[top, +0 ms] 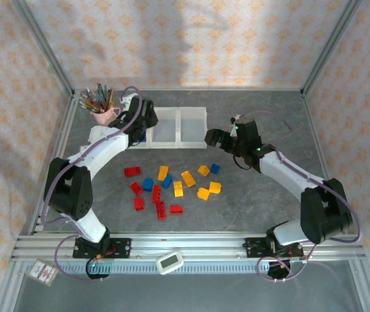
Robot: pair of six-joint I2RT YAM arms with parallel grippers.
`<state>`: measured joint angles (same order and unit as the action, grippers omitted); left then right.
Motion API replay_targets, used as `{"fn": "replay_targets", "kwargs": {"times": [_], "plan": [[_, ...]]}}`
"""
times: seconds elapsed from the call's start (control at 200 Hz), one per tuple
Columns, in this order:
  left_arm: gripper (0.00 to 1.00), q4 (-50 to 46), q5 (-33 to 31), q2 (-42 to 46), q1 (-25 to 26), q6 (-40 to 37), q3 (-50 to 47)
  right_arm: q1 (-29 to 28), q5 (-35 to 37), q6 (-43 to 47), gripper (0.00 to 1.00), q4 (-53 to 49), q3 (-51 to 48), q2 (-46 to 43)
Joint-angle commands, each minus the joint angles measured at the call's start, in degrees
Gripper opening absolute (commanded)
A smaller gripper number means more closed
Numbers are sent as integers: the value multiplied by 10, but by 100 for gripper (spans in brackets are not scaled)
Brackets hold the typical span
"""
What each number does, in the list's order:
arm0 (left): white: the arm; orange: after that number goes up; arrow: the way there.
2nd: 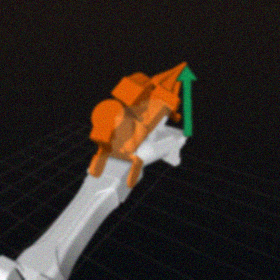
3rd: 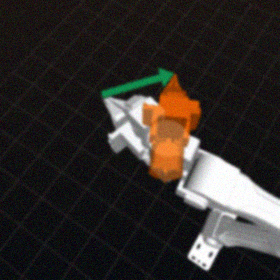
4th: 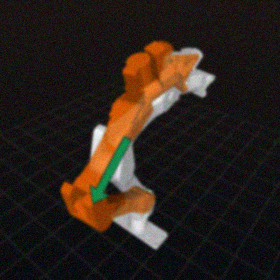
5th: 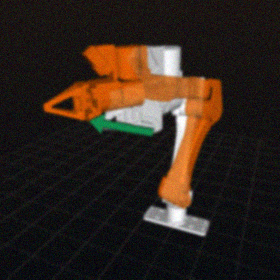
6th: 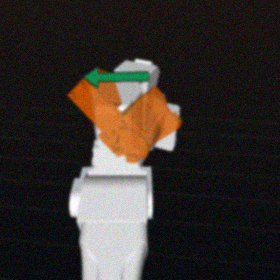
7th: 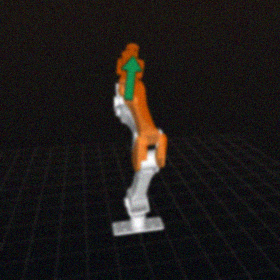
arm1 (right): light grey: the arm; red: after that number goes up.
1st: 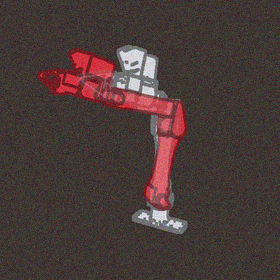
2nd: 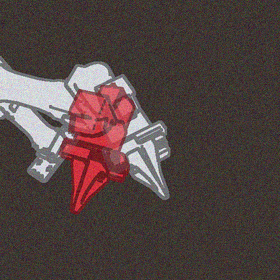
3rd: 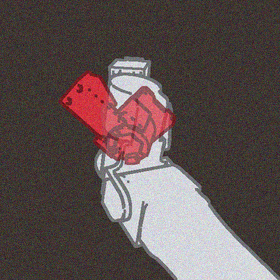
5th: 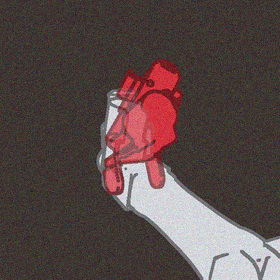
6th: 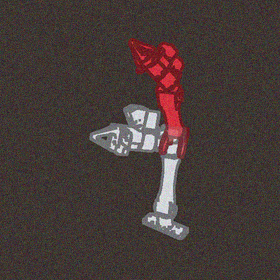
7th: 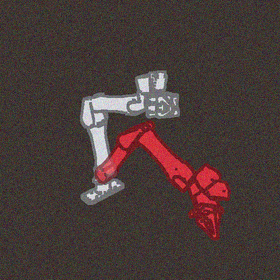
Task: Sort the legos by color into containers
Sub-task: Pick up the lego from the center of the table.
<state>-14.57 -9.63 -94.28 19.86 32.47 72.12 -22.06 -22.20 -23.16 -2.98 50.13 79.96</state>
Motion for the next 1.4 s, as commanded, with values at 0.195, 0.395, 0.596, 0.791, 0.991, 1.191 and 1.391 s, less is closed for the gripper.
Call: {"fn": "replay_targets", "kwargs": {"times": [0.195, 0.395, 0.596, 0.791, 0.991, 1.191, 1.391], "plan": [[67, -2, 67, 37, 135, 56, -60, 28, 39, -8, 100, -38, -82, -99], [67, -2, 63, 27, 221, 88, -59, 51, 53, -18, 100, -64, -126, -151], [67, -13, 69, -24, 288, 108, -19, 71, 69, -39, 100, -76, -169, -173], [67, -40, 81, -109, 318, 102, 52, 123, 39, -48, 100, -62, -201, -178], [66, -81, 52, -200, 320, 77, 137, 152, 31, -54, 100, -49, -222, -187], [62, -110, 41, -267, 321, 56, 204, 160, 28, -52, 100, -46, -229, -191], [61, -132, 41, -316, 321, 40, 249, 160, 27, -50, 100, -43, -232, -191]]}}
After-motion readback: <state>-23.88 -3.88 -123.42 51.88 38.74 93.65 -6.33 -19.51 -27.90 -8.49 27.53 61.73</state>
